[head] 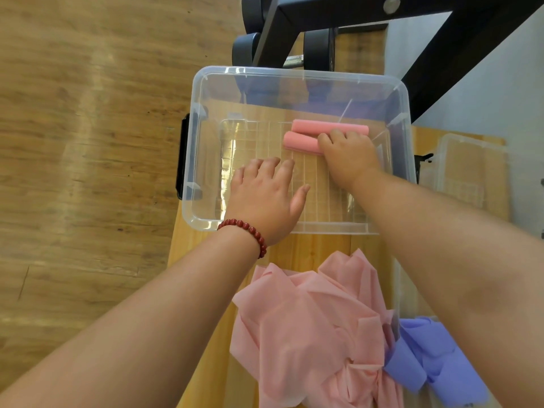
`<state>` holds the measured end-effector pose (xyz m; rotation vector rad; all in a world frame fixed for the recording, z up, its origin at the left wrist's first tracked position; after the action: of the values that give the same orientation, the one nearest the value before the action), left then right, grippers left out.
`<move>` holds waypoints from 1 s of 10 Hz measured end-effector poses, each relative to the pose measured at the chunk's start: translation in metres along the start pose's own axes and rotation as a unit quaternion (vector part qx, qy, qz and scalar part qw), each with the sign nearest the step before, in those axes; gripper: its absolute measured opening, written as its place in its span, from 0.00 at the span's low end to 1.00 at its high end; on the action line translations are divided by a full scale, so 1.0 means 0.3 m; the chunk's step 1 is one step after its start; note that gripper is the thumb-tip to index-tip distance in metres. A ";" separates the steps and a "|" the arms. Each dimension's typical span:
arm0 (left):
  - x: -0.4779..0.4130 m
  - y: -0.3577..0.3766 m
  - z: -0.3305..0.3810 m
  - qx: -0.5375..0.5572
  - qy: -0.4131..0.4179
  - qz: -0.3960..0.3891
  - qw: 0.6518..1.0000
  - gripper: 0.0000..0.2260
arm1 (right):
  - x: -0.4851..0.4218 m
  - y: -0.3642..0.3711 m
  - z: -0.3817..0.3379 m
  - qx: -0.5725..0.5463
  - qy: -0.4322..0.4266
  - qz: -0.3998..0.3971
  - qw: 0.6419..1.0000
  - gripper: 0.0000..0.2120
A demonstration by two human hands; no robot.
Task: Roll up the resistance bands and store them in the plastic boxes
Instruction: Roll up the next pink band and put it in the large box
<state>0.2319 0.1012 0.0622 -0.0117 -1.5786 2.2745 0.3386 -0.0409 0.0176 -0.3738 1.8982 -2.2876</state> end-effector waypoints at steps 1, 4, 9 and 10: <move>-0.003 0.001 -0.002 -0.001 -0.001 -0.003 1.000 0.26 | -0.016 0.002 0.010 0.024 0.009 -0.003 1.000 0.11; -0.002 -0.001 -0.001 -0.003 -0.009 -0.006 1.000 0.26 | -0.003 0.011 0.007 0.006 0.051 -0.061 0.997 0.14; 0.001 -0.004 0.003 -0.006 -0.003 0.001 1.000 0.26 | -0.014 0.004 0.001 0.013 0.057 -0.056 0.997 0.12; 0.000 -0.003 0.004 -0.009 -0.004 0.003 1.000 0.26 | -0.012 0.003 0.010 0.005 0.066 -0.057 0.996 0.12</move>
<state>0.2318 0.1005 0.0636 -0.0132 -1.6046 2.2685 0.3428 -0.0428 0.0168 -0.3450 1.9724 -2.4516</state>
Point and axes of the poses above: each hand's wrist, its own x-axis away from the middle knuckle, its own y-axis out of the palm, z = x × y, the point moved 4 cm from there along -x, towards the middle knuckle, and after that the axes turned 14 degrees about y, right-handed, at the moved point
